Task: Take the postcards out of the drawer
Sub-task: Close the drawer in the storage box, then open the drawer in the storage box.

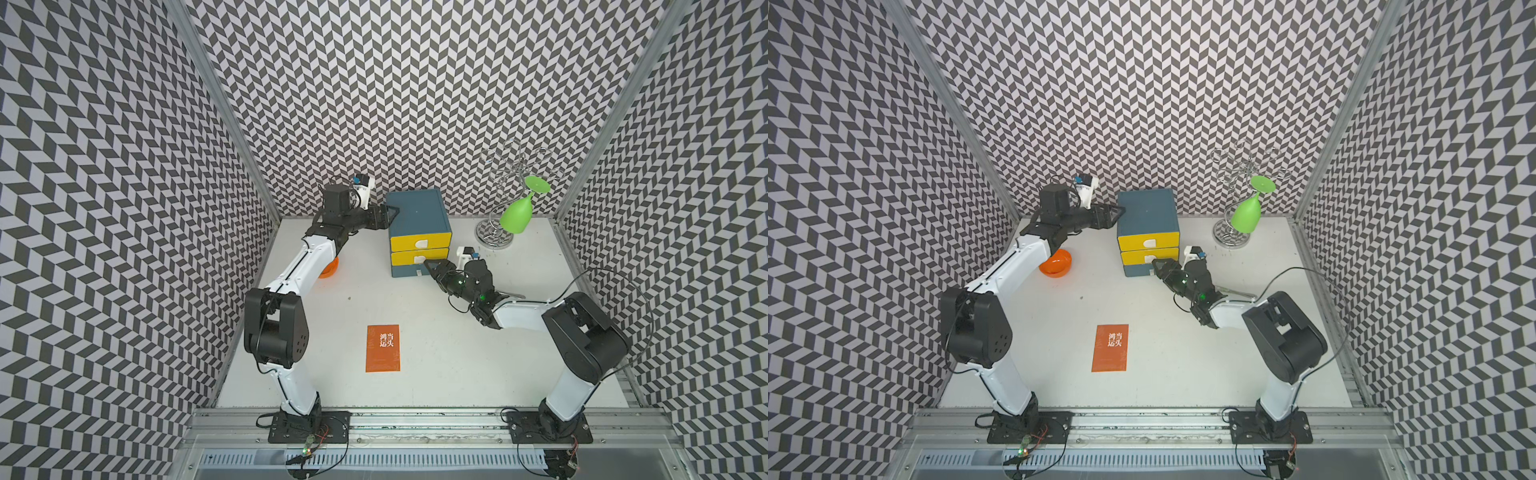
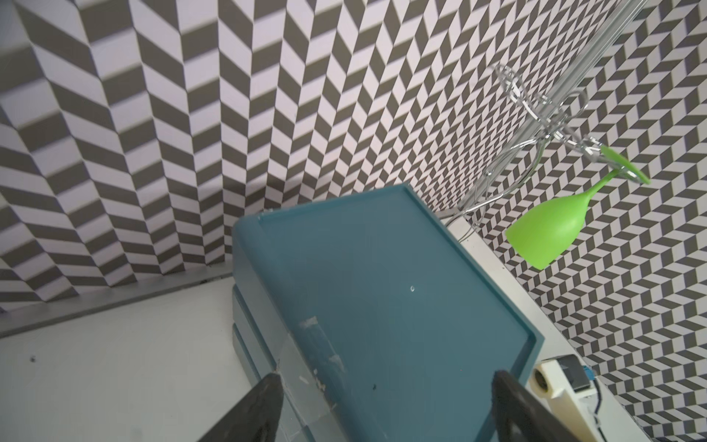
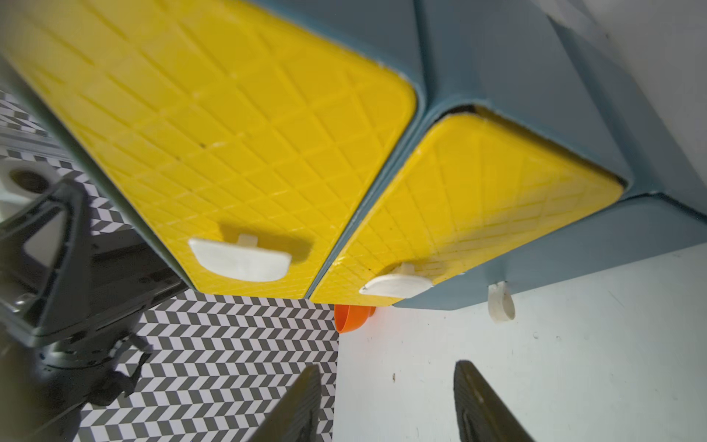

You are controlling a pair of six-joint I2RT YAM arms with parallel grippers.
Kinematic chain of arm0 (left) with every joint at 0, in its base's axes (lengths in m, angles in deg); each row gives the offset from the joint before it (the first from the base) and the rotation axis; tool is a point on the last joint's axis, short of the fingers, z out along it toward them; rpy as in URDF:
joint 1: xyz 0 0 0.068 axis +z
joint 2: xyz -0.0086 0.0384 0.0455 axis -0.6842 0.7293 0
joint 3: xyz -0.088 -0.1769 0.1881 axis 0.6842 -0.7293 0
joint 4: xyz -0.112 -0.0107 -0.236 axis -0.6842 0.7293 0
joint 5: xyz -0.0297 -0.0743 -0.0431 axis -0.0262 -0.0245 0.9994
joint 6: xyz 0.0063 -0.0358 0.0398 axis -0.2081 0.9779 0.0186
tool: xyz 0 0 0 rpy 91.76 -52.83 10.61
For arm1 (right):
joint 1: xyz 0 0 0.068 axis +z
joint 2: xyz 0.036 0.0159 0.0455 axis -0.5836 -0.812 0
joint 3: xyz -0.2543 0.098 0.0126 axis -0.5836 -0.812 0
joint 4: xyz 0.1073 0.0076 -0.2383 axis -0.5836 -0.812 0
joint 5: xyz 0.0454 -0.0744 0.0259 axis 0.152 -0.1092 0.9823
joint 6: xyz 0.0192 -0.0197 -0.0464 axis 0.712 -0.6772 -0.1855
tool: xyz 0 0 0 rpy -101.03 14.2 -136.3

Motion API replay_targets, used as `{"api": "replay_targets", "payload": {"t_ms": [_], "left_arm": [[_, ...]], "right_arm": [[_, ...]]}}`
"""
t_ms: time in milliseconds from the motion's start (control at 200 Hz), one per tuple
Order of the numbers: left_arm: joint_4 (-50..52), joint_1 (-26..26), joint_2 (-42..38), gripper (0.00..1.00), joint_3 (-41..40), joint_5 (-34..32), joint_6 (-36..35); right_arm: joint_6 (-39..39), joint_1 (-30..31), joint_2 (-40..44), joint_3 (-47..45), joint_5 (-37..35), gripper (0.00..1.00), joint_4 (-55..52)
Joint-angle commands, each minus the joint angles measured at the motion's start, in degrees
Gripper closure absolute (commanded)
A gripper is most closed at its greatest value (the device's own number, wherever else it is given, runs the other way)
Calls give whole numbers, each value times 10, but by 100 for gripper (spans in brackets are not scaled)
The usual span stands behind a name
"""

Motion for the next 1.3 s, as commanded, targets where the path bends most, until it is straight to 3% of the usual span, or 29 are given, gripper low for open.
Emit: {"api": "replay_targets", "payload": {"t_ms": [0, 240, 491, 1297], "left_arm": [[-58, -4, -33, 13, -9, -10, 2], [-82, -49, 10, 13, 27, 27, -27], [-72, -57, 72, 14, 60, 42, -43], [-49, -75, 121, 14, 58, 10, -75]], "right_arm": [[39, -3, -24, -8, 19, 42, 86], [100, -2, -66, -1, 13, 41, 146], [126, 9, -105, 31, -6, 41, 146], [168, 15, -164, 73, -46, 43, 205]]}}
